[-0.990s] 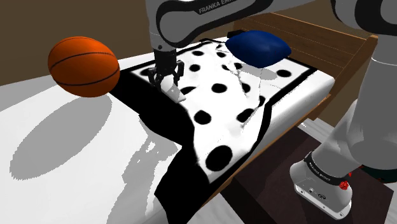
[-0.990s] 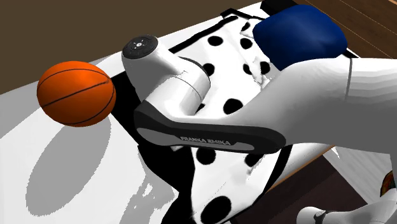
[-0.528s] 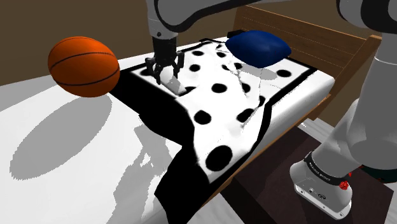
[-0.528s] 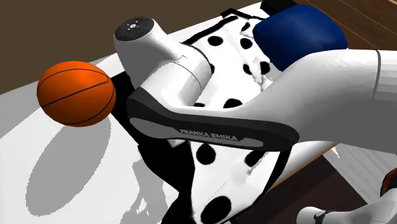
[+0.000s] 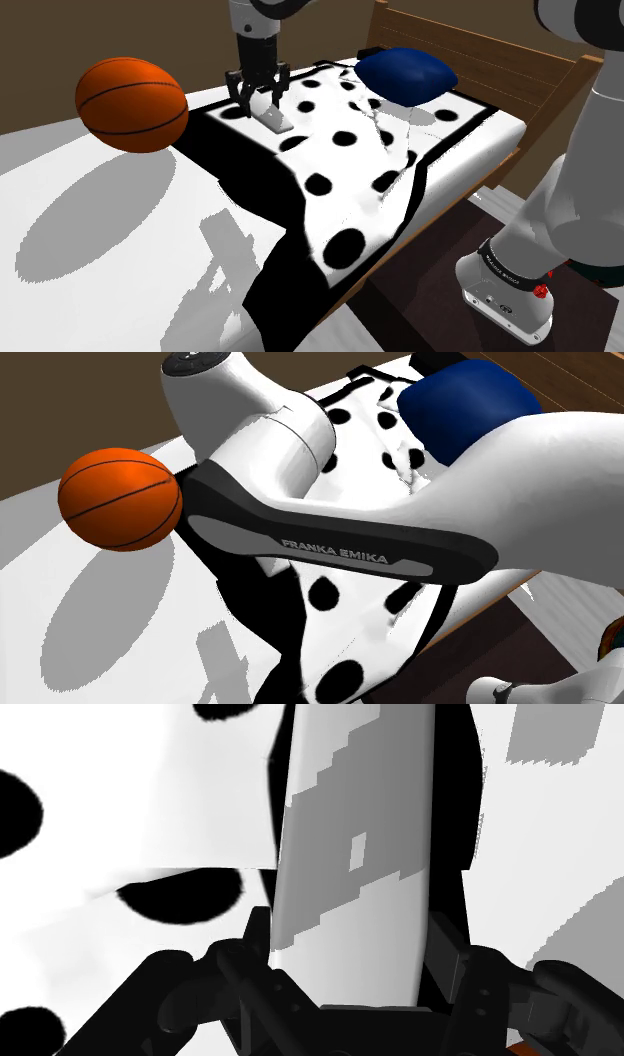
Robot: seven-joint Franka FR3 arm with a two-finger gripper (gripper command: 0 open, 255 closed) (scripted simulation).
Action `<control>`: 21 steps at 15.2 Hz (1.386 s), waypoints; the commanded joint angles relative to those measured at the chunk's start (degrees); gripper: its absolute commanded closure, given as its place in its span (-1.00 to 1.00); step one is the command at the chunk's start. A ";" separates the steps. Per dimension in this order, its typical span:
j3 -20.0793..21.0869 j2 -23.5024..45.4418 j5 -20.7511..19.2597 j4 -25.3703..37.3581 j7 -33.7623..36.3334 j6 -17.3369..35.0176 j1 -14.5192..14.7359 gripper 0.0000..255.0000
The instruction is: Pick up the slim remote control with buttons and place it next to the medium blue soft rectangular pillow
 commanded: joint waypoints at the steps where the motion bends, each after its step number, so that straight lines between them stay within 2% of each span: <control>1: 0.07 0.03 0.00 1.72 0.08 -1.70 0.15 1.00; 6: 0.14 0.16 0.01 5.73 0.02 -5.58 0.35 1.00; 13: -2.49 -11.36 3.61 -9.39 -8.70 -1.46 -5.93 1.00; 21: -7.40 -20.95 5.79 -20.84 -19.47 0.57 -11.33 1.00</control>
